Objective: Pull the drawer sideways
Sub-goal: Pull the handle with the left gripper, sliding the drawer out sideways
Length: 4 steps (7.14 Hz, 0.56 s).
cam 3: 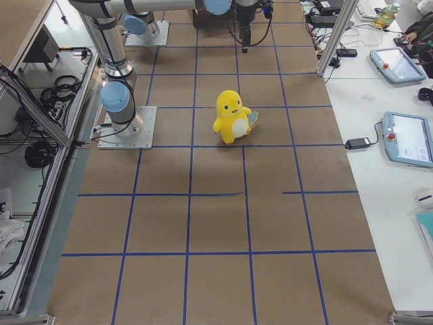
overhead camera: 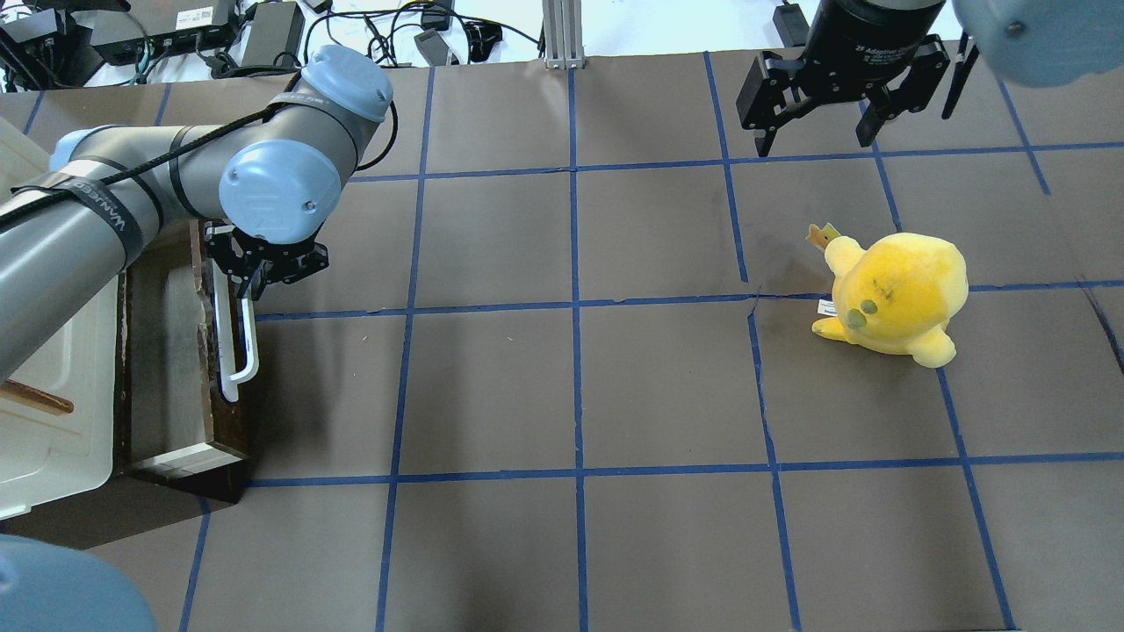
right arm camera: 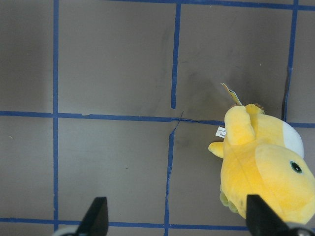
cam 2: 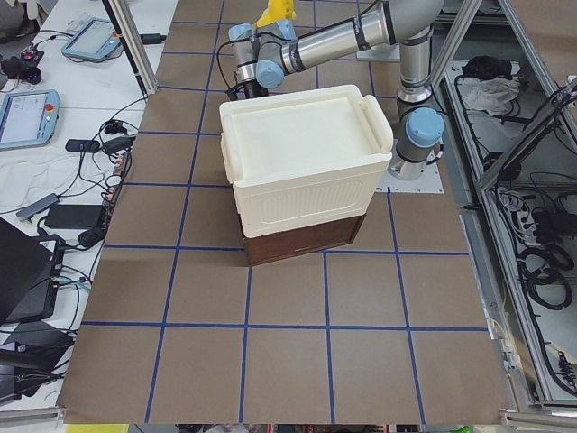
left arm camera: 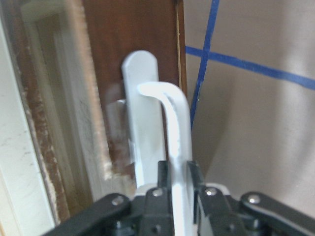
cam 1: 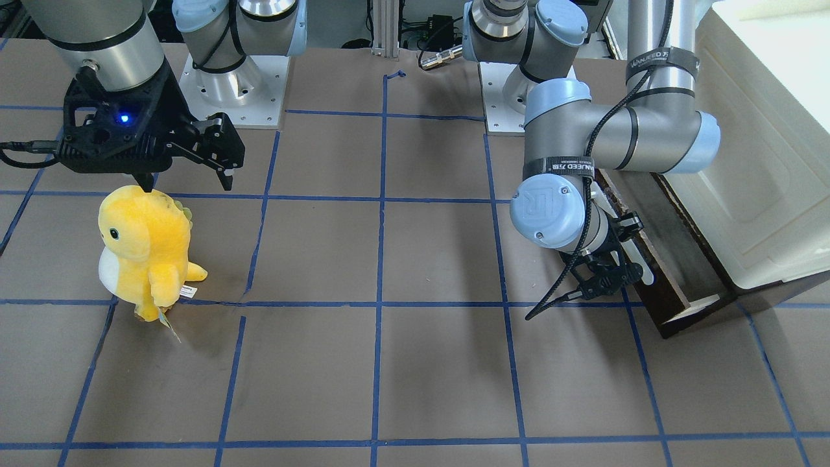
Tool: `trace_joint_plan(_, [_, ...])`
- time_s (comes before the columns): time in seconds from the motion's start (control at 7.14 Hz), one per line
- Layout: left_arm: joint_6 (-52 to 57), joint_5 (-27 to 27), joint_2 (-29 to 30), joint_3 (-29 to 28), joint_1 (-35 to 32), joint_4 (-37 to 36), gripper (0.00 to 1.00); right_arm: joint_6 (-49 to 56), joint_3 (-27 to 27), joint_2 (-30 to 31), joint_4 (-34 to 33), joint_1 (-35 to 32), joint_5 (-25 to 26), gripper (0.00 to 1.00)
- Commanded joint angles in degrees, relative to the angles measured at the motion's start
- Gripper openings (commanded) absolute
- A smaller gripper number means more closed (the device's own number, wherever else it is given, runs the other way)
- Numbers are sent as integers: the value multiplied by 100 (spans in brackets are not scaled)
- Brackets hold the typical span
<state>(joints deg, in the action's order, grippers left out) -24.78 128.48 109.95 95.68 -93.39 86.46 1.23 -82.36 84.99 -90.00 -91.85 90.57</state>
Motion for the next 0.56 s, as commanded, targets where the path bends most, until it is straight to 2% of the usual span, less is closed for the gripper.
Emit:
trace_joint_plan(0.0, [-80, 1, 35, -49, -56, 28, 0, 0, 0, 0, 0, 0, -4, 100])
trace_joint_plan(0.14, [-71, -77, 35, -162, -65, 168, 0, 0, 0, 0, 0, 0, -4, 100])
trace_joint_plan(0.28, [7, -95, 35, -259, -65, 230, 20, 0, 0, 0, 0, 0, 5, 100])
trace_joint_plan(0.42, [199, -113, 35, -260, -65, 231, 81, 0, 0, 0, 0, 0, 5, 100])
